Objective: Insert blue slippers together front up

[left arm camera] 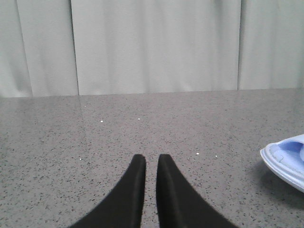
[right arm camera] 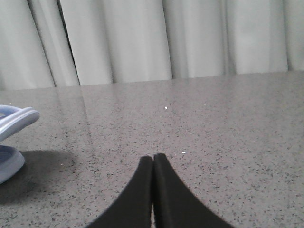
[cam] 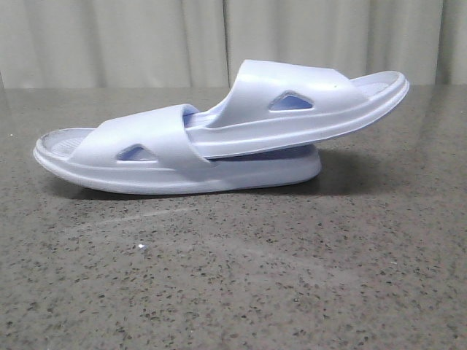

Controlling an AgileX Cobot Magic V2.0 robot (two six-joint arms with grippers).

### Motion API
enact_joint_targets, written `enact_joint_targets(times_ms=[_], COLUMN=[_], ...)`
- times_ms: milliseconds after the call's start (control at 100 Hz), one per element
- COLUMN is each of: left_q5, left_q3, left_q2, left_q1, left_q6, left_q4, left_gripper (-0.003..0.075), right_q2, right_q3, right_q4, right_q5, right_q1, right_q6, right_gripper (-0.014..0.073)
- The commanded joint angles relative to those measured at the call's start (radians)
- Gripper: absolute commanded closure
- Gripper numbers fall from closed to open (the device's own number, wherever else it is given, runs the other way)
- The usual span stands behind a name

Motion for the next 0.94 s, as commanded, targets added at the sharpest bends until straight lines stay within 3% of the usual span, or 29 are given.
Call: enact_joint_targets(times_ms=[0, 930], left_q5=[-0.079, -0.079], left_q3=[0.009, 0.009], left_q2=[0.011, 0.011], left_q1=[-0.008, -0.008], left_q6=[-0.008, -0.008], left_q4=[0.002, 0.002], left_gripper=[0.0704, 0.0704], right_q2=[-0.022, -0.022], right_q3=[0.000, 0.021], right_q4=[-0.013, -0.013], right_q5=[-0.103, -0.128], right_q1=[0.003, 0.003], right_q6=[0.007, 0.007], right_gripper=[0.0701, 0.0701])
